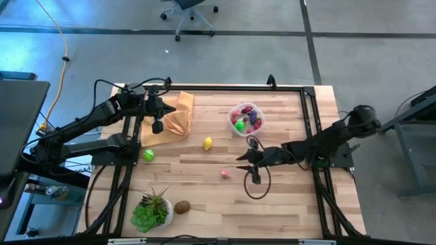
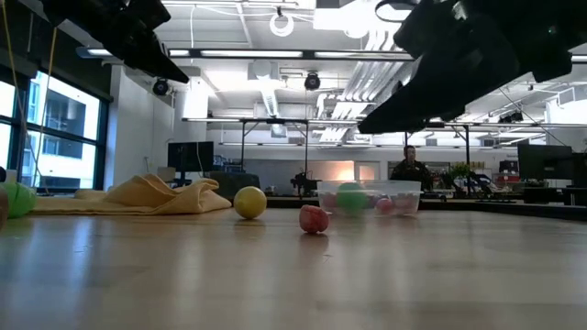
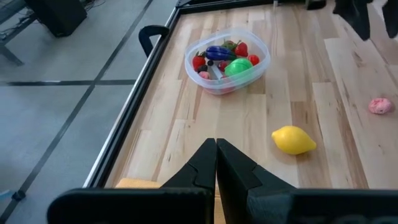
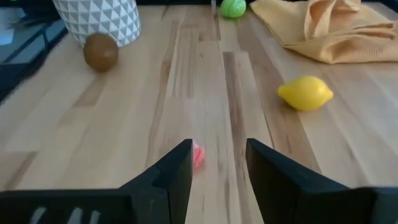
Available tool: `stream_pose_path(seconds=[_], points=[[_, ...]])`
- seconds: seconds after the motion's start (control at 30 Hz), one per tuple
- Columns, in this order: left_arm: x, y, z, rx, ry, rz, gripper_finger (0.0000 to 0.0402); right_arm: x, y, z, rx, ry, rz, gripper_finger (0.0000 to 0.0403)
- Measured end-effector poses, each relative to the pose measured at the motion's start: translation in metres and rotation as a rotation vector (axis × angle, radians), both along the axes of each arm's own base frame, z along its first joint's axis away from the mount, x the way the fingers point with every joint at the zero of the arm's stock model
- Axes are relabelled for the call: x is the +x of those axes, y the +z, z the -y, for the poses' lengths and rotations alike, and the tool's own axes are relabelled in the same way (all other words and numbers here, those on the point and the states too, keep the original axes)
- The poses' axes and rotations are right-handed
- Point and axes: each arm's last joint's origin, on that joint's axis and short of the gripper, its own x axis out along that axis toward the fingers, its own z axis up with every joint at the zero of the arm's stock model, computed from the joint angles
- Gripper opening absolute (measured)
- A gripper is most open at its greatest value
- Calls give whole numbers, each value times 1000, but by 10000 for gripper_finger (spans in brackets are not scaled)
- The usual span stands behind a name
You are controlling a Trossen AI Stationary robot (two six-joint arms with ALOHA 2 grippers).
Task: Pick and placing Produce into tupperware
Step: Put the pink peach into the transparent container
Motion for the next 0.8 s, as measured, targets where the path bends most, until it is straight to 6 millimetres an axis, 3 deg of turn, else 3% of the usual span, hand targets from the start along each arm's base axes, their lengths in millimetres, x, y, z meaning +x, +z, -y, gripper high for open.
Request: stream_pose_path(seconds=[0.43,0.8], points=[[0,0,-1,10,22,-8,3,49,-41,-12,-122,10,-72,181],[0,0,-1,10,22,-9,3,71,-49,-21,-70,51,-81,195]])
